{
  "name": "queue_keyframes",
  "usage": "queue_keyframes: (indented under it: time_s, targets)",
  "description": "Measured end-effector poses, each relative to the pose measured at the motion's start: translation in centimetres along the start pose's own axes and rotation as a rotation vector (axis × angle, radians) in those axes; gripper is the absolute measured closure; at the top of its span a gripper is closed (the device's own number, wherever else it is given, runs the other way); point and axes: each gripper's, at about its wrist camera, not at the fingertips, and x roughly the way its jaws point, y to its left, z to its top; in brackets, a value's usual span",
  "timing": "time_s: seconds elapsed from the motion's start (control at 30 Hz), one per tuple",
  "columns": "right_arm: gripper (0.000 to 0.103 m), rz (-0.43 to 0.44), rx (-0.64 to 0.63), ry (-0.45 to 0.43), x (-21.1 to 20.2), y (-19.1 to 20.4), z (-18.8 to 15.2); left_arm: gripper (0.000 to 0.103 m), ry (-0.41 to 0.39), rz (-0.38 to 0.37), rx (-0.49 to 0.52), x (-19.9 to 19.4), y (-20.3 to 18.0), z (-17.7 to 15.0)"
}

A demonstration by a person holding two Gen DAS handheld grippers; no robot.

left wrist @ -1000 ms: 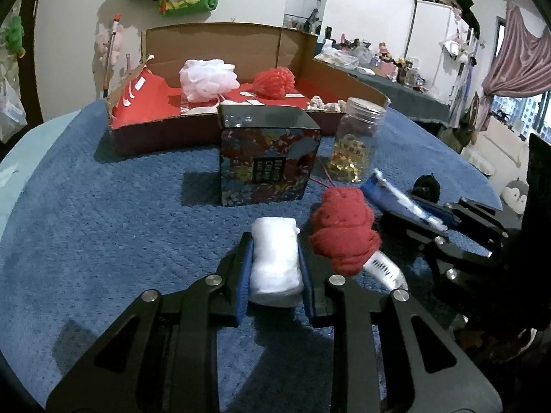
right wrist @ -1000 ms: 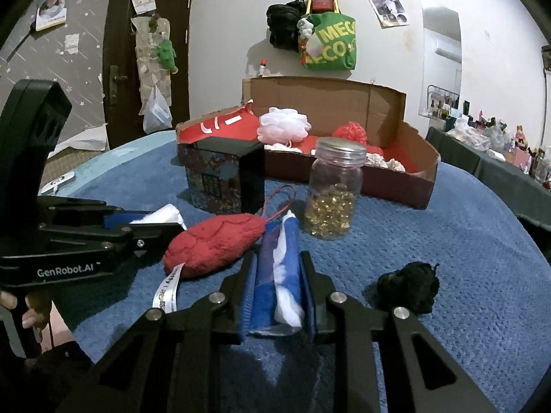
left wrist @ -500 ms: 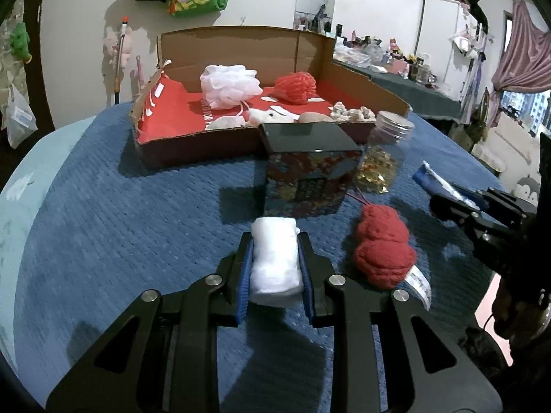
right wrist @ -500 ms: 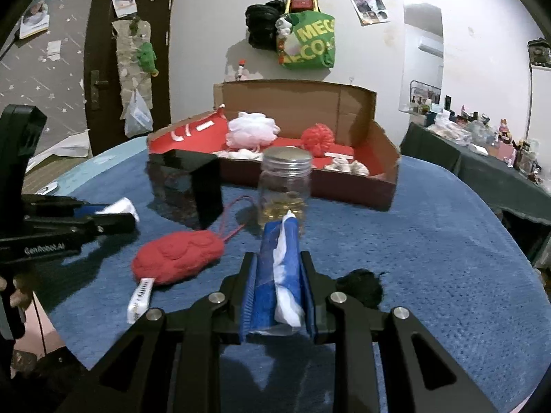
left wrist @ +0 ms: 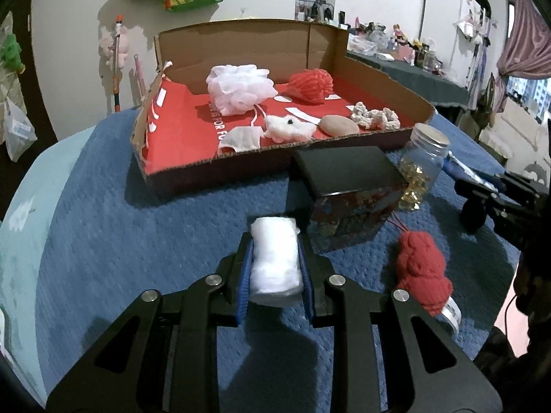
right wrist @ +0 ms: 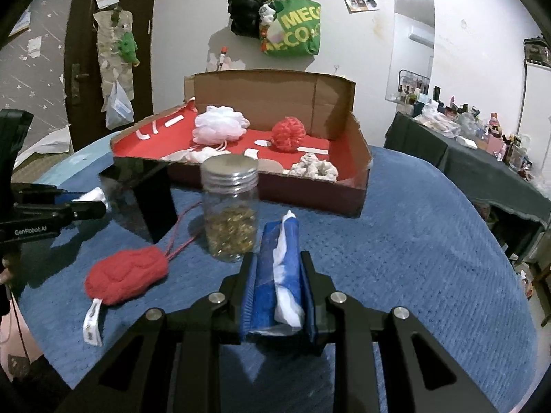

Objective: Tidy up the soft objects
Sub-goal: 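Grip the white folded cloth with the left gripper while the right grips the blue-white tube, then carry the white cloth and blue-white tube with both grippers over the red-lined box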

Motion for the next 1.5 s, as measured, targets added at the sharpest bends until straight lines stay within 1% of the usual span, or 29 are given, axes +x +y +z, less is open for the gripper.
queue_keyframes:
  time_s: [0.33,0.67,0.97,1.13,1.2,1.3,1.5]
  targets:
    - [0.077,0.003,-0.001,0.032,1.7,-1.7,2.1,0.080,0.035,0.014,0.035,0.9,0.7,1.8]
    - [0.077,0.016,-0.009,0.035,2.0,-2.2,3.3,0.080,0.058,-0.001,0.060,1.1,0.4,1.5]
    - [0.077,0.036,-0.037,0.052,2.5,-1.8,3.8,0.080,0.074,-0.011,0.071,1.3,1.4,2.2]
    - [0.077,0.072,-0.040,0.062,2.8,-2.1,4.7,0.080,0.073,-0.041,0.078,1.5,2.1,3.4]
    - [0.077,0.089,-0.038,0.067,3.2,-2.2,5.2,0.080,0.073,-0.067,0.081,1.5,2.3,4.2]
    - [0.077,0.135,-0.024,0.084,3.8,-2.7,6.2,0.080,0.072,-0.086,0.094,1.6,2.3,5.2]
    - [0.077,0.195,-0.016,0.104,5.0,-3.4,8.2,0.080,0.072,-0.141,0.119,2.0,2.0,7.8]
